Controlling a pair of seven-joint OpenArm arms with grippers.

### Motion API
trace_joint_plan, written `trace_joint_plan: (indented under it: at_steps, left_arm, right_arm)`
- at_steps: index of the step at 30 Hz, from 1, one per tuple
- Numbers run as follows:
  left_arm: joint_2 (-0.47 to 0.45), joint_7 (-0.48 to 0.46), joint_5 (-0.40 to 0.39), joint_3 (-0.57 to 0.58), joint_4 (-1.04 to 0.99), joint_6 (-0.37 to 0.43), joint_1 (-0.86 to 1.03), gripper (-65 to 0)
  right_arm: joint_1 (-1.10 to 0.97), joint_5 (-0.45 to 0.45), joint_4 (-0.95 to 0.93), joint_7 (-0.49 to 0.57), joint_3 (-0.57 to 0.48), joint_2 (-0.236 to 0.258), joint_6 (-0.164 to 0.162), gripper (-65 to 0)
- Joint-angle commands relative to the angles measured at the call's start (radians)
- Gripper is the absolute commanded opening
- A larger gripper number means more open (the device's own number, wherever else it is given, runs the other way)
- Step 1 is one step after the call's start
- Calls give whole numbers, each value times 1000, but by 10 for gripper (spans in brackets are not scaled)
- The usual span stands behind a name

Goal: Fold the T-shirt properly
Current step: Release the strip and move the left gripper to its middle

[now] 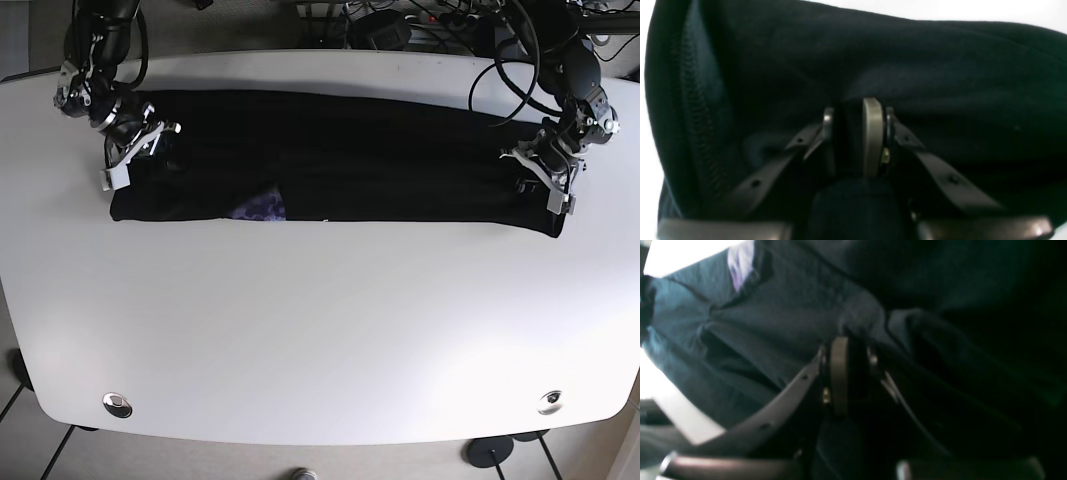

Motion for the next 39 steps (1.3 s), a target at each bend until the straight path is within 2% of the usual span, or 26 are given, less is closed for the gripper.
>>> trace_joint_plan:
  at_steps: [1,4,7,12,16,18,20,22,30,39]
  left_arm:
    - [-15,46,71,-2,-52,14,-55,-557]
    - [-18,44,117,-2,-132,14,-153,-557]
    - [-16,44,160,-2,-176,14,-219,-556]
    - [-16,75,153,-6,-103,14,-250,-553]
    - [-10,162,139,-57,108,14,-248,-425]
    - [-13,240,79,-141,147,14,-248,-329]
    - [-18,263,10,-215,149,14,-248,-263]
    - [-32,263,-9,-244,138,14,-245,-240]
    - [-52,253,-10,-243,-77,14,-234,-236]
    - [-50,141,-6,-163,-199,14,-234,-242]
  right_arm:
    - [48,-34,-59,6,7,38,-27,-564]
    - [140,-34,-156,11,7,72,-24,-564]
    - [206,-35,-182,11,7,80,-24,-564]
    - [237,-31,-177,1,7,75,-25,-564]
    - [232,-31,-177,1,7,74,-24,-566]
    - [229,-31,-177,1,7,72,-22,-566]
    - [228,-31,-177,1,7,71,-22,-568]
    - [228,-31,-177,1,7,71,-22,-568]
    - [228,-31,-177,1,7,71,-21,-568]
    - [228,-31,-177,1,7,71,-21,-568]
